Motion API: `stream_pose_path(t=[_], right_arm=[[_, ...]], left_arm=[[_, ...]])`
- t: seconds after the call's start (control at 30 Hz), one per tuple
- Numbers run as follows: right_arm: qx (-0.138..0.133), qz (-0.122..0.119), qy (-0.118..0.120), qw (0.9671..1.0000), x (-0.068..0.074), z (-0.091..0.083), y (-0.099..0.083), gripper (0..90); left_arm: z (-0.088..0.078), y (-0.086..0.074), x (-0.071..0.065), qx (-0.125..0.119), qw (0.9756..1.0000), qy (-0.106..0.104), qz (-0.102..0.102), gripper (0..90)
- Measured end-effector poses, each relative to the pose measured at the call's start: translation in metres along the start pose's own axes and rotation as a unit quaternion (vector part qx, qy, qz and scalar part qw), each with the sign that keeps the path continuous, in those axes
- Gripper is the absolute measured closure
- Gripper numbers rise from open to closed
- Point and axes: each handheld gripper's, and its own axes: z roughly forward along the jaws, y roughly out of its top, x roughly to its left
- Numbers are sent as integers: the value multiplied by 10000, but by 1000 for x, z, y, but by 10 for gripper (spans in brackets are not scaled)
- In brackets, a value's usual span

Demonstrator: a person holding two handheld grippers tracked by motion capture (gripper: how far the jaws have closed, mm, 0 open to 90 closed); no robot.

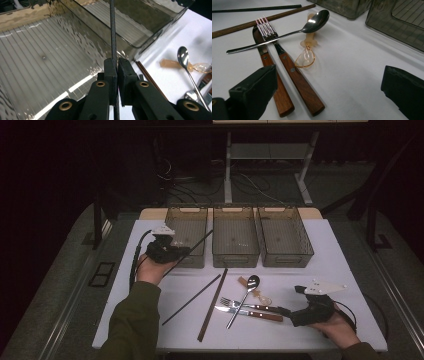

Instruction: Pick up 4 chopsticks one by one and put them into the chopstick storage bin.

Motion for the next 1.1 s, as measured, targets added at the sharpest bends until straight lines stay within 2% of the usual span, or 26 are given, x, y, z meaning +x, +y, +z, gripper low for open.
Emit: stream_pose_path(t=[0.5,0.67,0.73,0.87,0.97,1.0,1.03,1.1], right_arm=[[-28,6,17,10000,0,-1,0,8],[-52,17,20,10000,1,-2,0,8],[-70,34,45,10000,0,-2,0,8],[-86,47,50,9999,0,-2,0,8],[-97,76,49,9999,1,-3,0,8],[-102,81,51,9999,1,-3,0,8],[-107,86,56,9999,1,-4,0,8],[-120,81,61,9999,0,-4,0,8]], left_arm=[[12,28,25,-28,9995,296,-102,854],[19,38,35,-58,9992,388,-111,854],[21,43,38,-25,9990,434,-53,854],[24,53,44,-202,9982,554,-128,854],[27,59,51,-193,9976,667,-62,853],[29,59,52,-268,9972,679,-142,854],[30,59,56,-297,9973,665,-124,853],[35,57,61,-274,9966,747,-222,853]])
